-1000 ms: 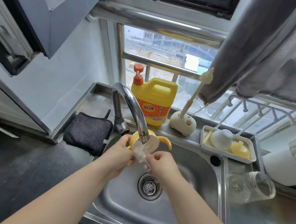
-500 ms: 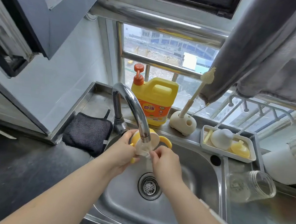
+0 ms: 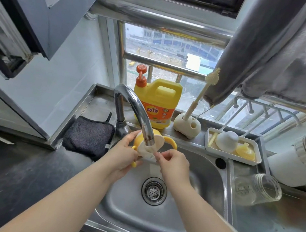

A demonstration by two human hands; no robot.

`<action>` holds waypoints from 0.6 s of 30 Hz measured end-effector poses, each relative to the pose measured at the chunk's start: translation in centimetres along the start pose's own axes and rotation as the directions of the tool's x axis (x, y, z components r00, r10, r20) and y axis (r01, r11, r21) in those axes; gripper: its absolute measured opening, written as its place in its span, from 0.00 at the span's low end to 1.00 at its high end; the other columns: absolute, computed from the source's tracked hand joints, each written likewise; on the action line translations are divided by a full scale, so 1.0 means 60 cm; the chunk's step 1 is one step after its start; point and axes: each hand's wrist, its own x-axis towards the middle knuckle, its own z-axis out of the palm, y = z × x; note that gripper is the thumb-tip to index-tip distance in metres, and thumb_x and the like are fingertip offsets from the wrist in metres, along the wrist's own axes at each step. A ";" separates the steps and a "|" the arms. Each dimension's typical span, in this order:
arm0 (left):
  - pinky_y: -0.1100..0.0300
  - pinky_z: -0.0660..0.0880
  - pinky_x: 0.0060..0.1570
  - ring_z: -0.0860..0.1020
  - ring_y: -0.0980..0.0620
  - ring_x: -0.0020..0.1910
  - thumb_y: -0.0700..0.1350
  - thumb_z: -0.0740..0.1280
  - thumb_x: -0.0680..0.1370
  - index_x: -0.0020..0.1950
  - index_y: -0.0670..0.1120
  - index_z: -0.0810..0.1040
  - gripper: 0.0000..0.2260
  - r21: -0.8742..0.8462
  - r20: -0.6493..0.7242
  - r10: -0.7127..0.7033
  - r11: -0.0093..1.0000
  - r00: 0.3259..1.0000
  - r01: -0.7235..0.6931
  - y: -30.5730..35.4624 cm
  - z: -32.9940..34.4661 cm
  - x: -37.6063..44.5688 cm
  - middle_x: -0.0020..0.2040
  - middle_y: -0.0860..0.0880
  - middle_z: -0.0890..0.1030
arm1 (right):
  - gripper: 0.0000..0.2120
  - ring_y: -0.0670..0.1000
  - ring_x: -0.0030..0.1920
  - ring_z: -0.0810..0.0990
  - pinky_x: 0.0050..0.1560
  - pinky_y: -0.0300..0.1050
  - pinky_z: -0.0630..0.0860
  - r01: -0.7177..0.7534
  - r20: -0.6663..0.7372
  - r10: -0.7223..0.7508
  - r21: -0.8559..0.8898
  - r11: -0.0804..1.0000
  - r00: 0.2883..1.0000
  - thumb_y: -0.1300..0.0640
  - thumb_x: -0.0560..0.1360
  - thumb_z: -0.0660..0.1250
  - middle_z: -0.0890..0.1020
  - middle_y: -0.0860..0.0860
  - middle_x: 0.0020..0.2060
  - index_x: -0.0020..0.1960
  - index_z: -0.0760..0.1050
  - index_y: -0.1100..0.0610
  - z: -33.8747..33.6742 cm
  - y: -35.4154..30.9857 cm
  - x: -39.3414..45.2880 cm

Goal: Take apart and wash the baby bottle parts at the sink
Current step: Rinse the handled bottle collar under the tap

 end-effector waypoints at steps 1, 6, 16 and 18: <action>0.49 0.71 0.48 0.77 0.43 0.49 0.18 0.50 0.68 0.56 0.56 0.74 0.36 -0.014 -0.003 0.000 1.000 1.000 0.000 -0.001 0.000 0.001 0.50 0.40 0.80 | 0.11 0.49 0.34 0.79 0.41 0.43 0.76 -0.046 0.050 0.044 0.050 0.998 0.998 0.48 0.73 0.71 0.83 0.48 0.35 0.36 0.77 0.52 0.002 0.002 -0.002; 0.48 0.68 0.52 0.75 0.41 0.53 0.18 0.49 0.66 0.54 0.55 0.76 0.36 -0.040 -0.043 -0.007 0.999 0.999 0.005 -0.009 -0.013 0.006 0.52 0.40 0.80 | 0.06 0.43 0.24 0.70 0.22 0.35 0.65 -0.414 0.452 0.214 0.407 0.815 0.866 0.62 0.77 0.67 0.82 0.51 0.33 0.51 0.78 0.65 0.012 0.001 -0.019; 0.58 0.65 0.34 0.73 0.45 0.44 0.21 0.57 0.70 0.51 0.56 0.75 0.29 0.078 -0.014 0.071 0.994 0.997 -0.070 -0.007 -0.013 -0.012 0.41 0.44 0.79 | 0.15 0.45 0.24 0.66 0.23 0.34 0.58 -0.313 0.468 0.030 0.539 0.782 0.883 0.65 0.78 0.64 0.81 0.53 0.34 0.59 0.73 0.48 -0.012 -0.014 -0.027; 0.61 0.69 0.30 0.75 0.47 0.41 0.20 0.57 0.70 0.50 0.56 0.74 0.30 0.064 0.004 0.086 0.994 0.996 -0.086 -0.004 -0.008 -0.015 0.41 0.44 0.79 | 0.15 0.44 0.24 0.66 0.23 0.34 0.59 -0.234 0.445 -0.034 0.532 0.814 0.895 0.66 0.78 0.63 0.81 0.50 0.32 0.58 0.75 0.49 -0.010 -0.017 -0.036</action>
